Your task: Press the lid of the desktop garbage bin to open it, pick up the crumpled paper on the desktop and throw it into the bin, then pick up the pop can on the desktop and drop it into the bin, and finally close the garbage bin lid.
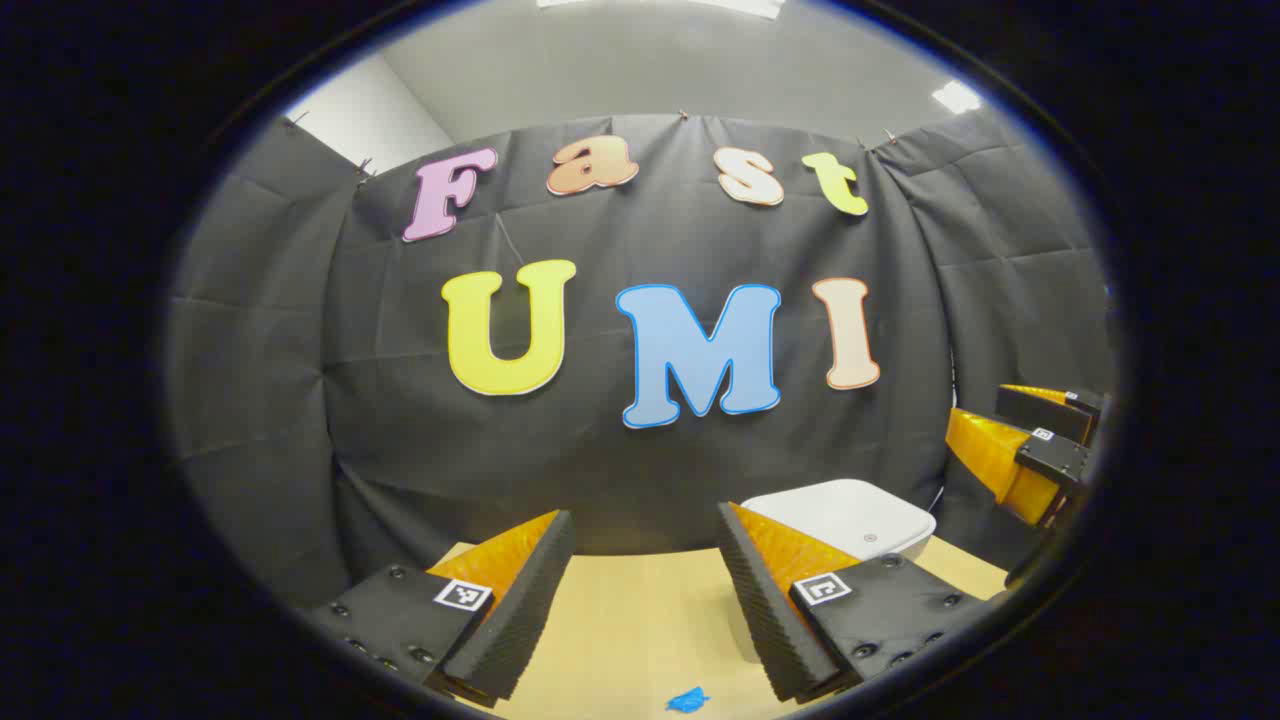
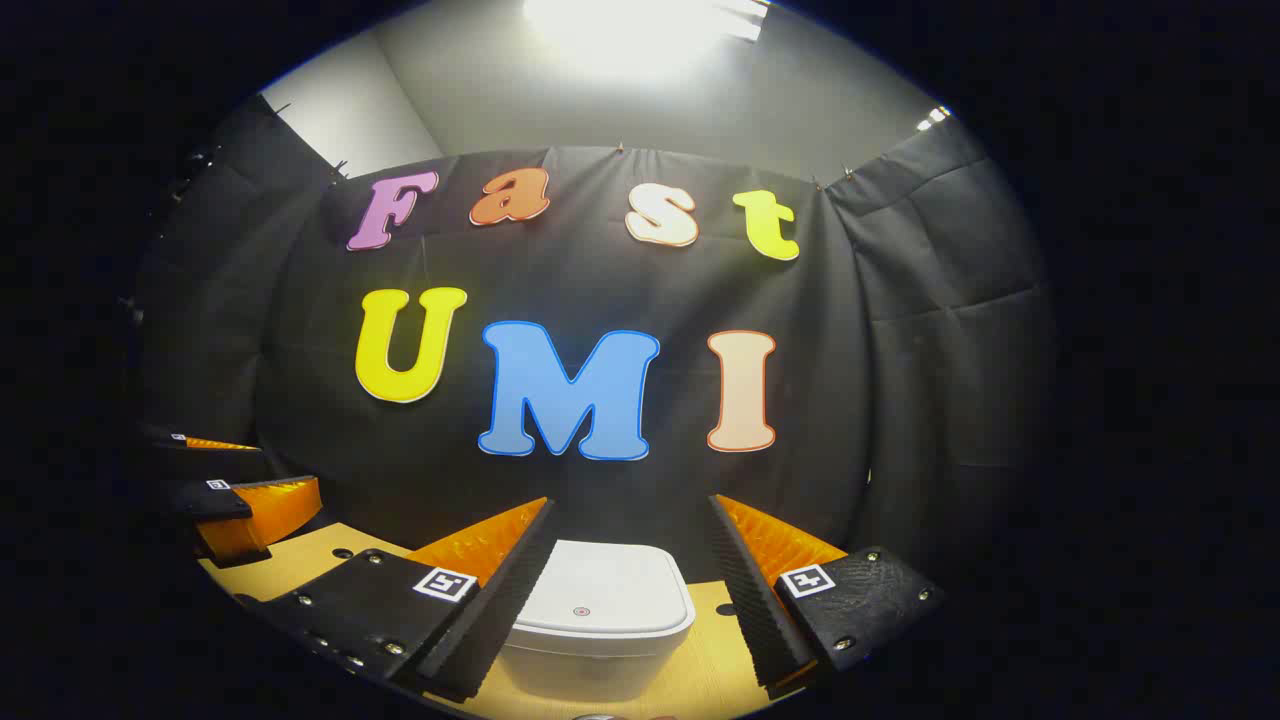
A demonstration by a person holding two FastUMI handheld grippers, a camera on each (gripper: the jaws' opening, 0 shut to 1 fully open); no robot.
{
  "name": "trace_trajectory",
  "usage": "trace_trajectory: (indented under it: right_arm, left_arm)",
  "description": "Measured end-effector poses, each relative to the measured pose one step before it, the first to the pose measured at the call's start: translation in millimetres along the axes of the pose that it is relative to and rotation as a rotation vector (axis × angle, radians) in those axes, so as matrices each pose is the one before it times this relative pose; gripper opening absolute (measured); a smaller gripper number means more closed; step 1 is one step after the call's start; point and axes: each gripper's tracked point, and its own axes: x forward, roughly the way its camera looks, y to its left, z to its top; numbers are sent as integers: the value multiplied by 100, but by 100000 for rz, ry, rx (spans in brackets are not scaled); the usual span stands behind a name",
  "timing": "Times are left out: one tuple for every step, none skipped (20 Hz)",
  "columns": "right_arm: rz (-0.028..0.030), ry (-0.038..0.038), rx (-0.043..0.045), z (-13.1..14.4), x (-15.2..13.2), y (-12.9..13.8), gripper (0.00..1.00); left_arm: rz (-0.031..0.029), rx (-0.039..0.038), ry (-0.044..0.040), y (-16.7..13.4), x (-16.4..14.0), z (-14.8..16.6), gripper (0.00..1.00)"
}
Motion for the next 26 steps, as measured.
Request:
trace_trajectory:
  right_arm:
    - [19, 364, -212, 0, 185, -105, 95]
    - [-106, 644, -263, -118, 325, -131, 95]
    - [151, 535, -96, -139, 240, -107, 95]
    - [554, 627, 89, -127, 247, 17, 95]
    - [399, 768, 92, -257, 151, 30, 95]
    - [283, 950, 49, -244, 133, -4, 95]
    - [615, 649, 70, -139, 229, 110, 95]
    - [572, 566, -84, -36, 218, 90, 95]
    - [317, 582, -72, -258, 102, -60, 95]
    - [338, 478, -230, -95, 142, 55, 95]
    - [418, 319, -134, -164, 121, 126, 95]
    - [321, 151, 49, 4, 87, 25, 95]
    - [142, 10, 102, -5, 42, -10, 95]
    - [189, 65, 273, 53, 67, 48, 95]
    - [169, 246, 336, -175, 193, 53, 95]
    - [209, 324, 295, -22, 170, 59, 95]
    - [253, 375, 218, -107, 200, 76, 95]
    - [287, -66, 340, 8, 44, 18, 95]
    - [16, 123, 313, -16, 54, 48, 95]
    - [313, 506, 197, -57, 231, 91, 95]
    - [191, 337, 43, -219, 104, 35, 95]
    - [221, 331, -65, -44, 265, 0, 95]
    - [337, 410, -133, -271, 74, 77, 95]
    - [449, 968, 138, -112, 180, 158, 95]
    - [570, 991, 146, -404, 158, 98, 94]
    - [483, 847, 75, -296, 203, 122, 88]
  left_arm:
    - [-152, -320, 588, -389, 248, -186, 96]
    - [-81, 38, 664, -282, 225, -104, 96]
    - [-113, 135, 263, -346, 210, -167, 96]
    - [341, 227, -112, -152, 189, 22, 96]
    - [345, 133, -77, -36, 242, 68, 96]
    - [256, 156, 265, -156, 174, -49, 96]
    - [90, 24, 457, -228, 178, -134, 96]
    - [-194, -197, 545, -181, 202, -177, 95]
    - [76, -98, 511, -196, 113, -115, 95]
    - [42, -26, 237, -149, 86, -38, 95]
    - [282, 64, 110, 5, 76, 98, 96]
    - [83, 41, -37, -6, 51, 73, 96]
    - [119, 40, 87, -101, -5, -157, 96]
    - [28, 9, 249, -75, 114, -17, 96]
    - [-47, -61, 142, -114, 18, -94, 96]
    - [-3, 31, 6, -35, 104, -32, 96]
    - [60, 109, -51, -85, 74, 62, 96]
    - [129, 205, -10, 34, 76, 86, 96]
    - [26, 101, -105, -9, -13, -90, 96]
    - [-37, 52, -87, -46, 44, 39, 96]
    - [-18, 104, 76, -24, 30, 13, 96]
    - [42, 116, 4, -60, 36, -43, 96]
    - [-7, 134, -20, 62, 95, 62, 96]
    - [45, 217, -57, 9, -22, -102, 96]
    - [-53, 173, -102, -99, 172, 97, 96]
    - [-49, 166, -21, -196, 52, -25, 96]
